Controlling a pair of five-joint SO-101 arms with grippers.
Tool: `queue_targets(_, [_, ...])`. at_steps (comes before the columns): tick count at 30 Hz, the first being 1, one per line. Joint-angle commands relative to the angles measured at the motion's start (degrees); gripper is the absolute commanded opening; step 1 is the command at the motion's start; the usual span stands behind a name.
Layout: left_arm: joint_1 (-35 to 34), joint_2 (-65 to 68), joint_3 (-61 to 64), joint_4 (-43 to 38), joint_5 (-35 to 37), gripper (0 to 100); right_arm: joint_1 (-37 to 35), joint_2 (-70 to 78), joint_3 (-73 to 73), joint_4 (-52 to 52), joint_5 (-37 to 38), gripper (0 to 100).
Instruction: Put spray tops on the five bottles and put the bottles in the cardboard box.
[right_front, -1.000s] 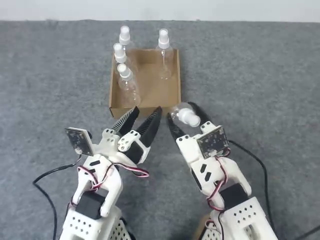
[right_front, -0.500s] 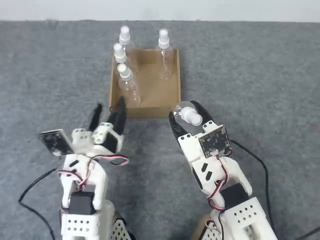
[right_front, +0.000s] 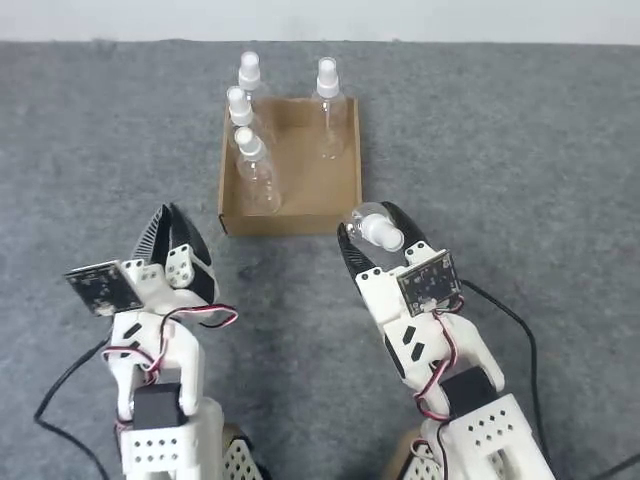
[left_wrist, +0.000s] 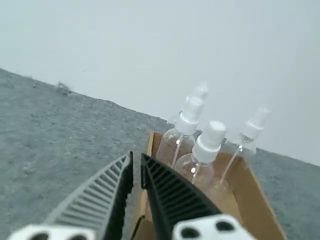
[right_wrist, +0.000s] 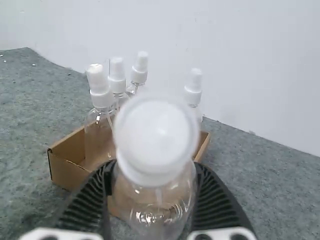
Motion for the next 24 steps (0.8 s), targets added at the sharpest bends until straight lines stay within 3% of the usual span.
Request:
queue_targets(1, [0.26,-0.97,0.04,0.09,-0.97,1,0.84,-1.63,-0.62,-1.01,0.44,0.7])
queue_targets(13, [-0.18,-0.79,0.13,0.26,-0.97,1,0.84,-1.54,-1.23,0.13,0.44,0.7])
queue_targets(24, [-0.18,-0.79,0.13,0.26,-0.97,1,0.66,-1.01,-14.86,20.26,0.7,0.7])
